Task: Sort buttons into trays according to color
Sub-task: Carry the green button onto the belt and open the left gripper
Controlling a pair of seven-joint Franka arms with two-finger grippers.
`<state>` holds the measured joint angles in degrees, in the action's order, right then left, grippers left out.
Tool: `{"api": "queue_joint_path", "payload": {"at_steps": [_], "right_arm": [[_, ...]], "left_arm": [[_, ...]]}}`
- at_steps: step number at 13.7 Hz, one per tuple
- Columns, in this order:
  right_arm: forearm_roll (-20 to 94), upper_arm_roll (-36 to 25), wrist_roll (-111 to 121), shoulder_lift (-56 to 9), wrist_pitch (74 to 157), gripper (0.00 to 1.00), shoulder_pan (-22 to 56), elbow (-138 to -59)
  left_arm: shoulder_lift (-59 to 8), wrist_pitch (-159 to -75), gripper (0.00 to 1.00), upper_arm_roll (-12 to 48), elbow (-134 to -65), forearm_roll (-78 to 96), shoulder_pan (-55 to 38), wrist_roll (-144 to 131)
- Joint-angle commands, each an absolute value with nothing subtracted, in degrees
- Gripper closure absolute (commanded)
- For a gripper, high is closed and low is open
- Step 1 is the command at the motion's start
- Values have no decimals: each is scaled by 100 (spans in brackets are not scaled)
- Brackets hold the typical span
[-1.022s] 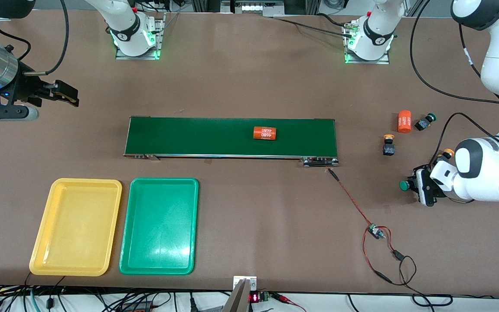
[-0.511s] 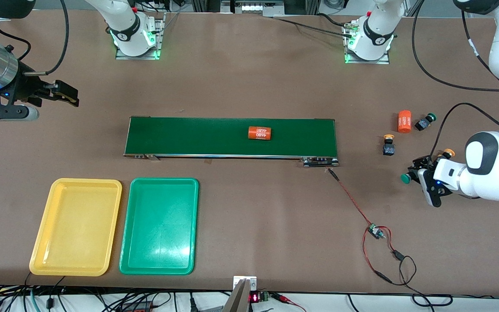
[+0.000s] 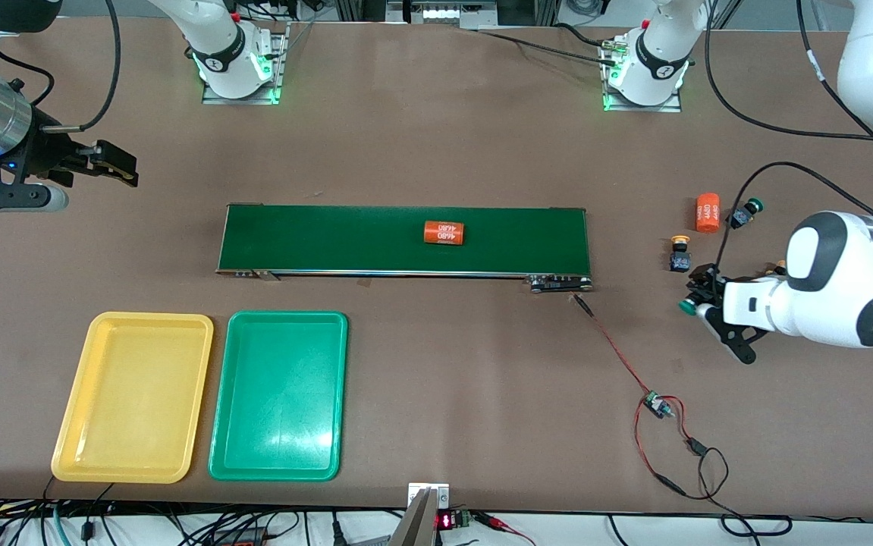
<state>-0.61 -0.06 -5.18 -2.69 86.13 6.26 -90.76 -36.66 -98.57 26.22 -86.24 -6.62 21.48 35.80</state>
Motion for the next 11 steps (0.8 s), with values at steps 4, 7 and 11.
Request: {"api": "queue_joint_path", "payload": {"at_steps": [4,7,11], "right_arm": [[0,-9,-510,-272,8552,0,642,-9035],[0,-9,-483,-264,8552,0,642,-9035],[0,-9,-501,-272,8543,0,642,-9035]], "left_arm": [[-3306,-9634,100,2593,-8841,-555,1891,2322],[-2735,-9834,100,2558,-9569,-422,1416,848],[-2391,-10125,100,2558,-10176,-308,1029,-112]]}}
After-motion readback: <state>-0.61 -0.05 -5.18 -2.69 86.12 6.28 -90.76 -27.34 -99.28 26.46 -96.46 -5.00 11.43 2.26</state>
